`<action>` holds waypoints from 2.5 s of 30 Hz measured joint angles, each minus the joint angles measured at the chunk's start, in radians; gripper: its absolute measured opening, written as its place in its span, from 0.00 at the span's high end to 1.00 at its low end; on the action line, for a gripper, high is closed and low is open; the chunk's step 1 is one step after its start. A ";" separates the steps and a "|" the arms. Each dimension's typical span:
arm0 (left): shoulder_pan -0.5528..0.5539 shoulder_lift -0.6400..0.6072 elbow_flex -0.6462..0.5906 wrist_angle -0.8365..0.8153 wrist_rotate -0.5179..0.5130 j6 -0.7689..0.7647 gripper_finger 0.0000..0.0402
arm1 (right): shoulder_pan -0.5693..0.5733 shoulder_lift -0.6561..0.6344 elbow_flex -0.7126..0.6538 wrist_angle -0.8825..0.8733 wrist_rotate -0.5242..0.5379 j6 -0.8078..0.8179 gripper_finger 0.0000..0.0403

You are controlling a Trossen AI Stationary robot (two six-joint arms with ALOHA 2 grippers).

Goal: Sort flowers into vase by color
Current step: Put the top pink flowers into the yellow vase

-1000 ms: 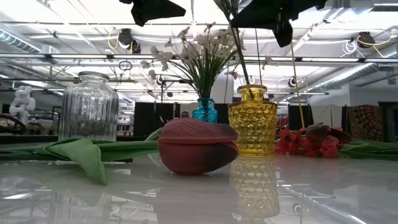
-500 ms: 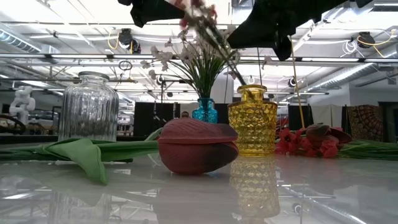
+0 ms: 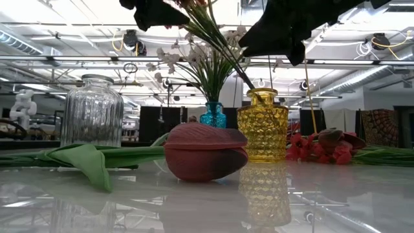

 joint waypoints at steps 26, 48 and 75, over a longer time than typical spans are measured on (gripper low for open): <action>0.060 0.132 0.000 0.253 0.004 0.049 0.27 | 0.000 -0.006 0.000 0.124 -0.017 -0.197 0.76; 0.061 0.131 0.001 0.402 0.004 0.123 0.65 | -0.012 0.016 0.000 0.170 -0.021 -0.245 0.96; 0.061 0.171 0.001 0.434 0.045 0.126 0.67 | 0.009 -0.019 0.000 0.045 -0.047 -0.135 0.98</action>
